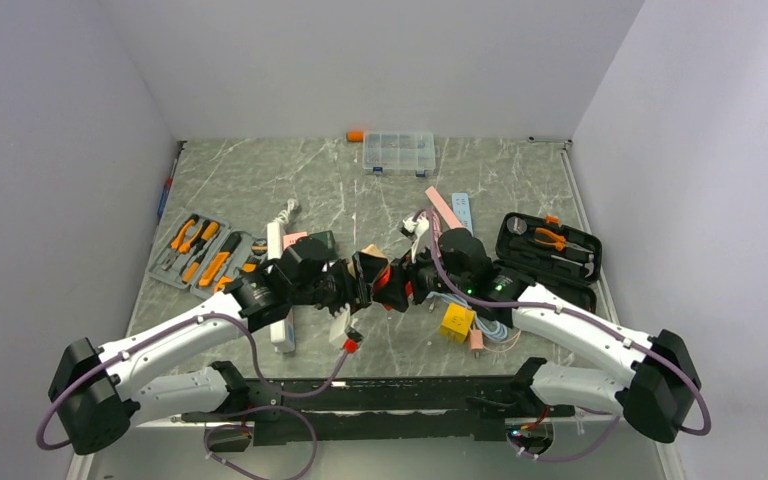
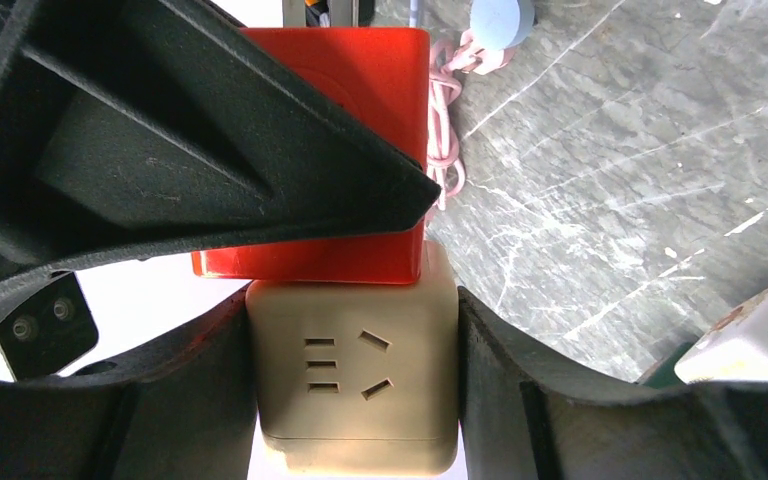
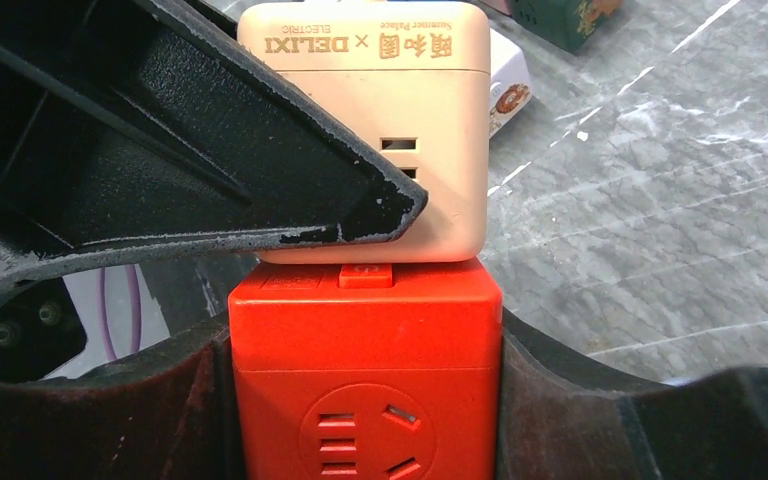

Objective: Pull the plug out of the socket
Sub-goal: Remove the plug from the socket, then place the plug at the center of the board.

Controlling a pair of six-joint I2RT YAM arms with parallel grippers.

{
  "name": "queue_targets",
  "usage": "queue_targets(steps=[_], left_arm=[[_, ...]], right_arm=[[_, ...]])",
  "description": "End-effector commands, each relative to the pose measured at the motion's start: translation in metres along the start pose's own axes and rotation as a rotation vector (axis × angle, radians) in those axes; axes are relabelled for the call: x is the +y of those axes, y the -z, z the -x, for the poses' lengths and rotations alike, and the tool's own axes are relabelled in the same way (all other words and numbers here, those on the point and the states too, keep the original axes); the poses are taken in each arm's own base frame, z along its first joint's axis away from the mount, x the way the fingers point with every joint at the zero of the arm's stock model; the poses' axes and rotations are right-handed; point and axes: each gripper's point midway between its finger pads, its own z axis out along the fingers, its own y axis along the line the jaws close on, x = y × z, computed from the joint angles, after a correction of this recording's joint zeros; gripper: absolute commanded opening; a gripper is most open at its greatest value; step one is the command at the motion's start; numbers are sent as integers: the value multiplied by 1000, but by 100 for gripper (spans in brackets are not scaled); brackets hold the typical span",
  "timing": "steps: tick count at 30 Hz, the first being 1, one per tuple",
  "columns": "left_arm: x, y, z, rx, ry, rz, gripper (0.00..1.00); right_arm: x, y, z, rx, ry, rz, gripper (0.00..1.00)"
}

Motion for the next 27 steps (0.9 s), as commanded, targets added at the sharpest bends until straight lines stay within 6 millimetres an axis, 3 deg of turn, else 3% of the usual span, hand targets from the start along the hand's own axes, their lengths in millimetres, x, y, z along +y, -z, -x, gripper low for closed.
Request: queue_targets(steps=[1,13,17,20,27], left_arm=[[-73,42,-79,408,82,-303,0],[-98,53,-109,505,112,-430,0],[-92,52,-115,522,117,-413,0],[-84,51,-121,543,156,-385,0],[-22,53,-141,576,430,-236,0]], right_arm=[[9,29,-42,144,-74,10,0],[10,49,-70,208,-155,-20,0],[3,50,-63,181,-166,-72,0],[-16,43,-57,141,-187,-174,0],[-68,7,-63,146,-231,-397,0]])
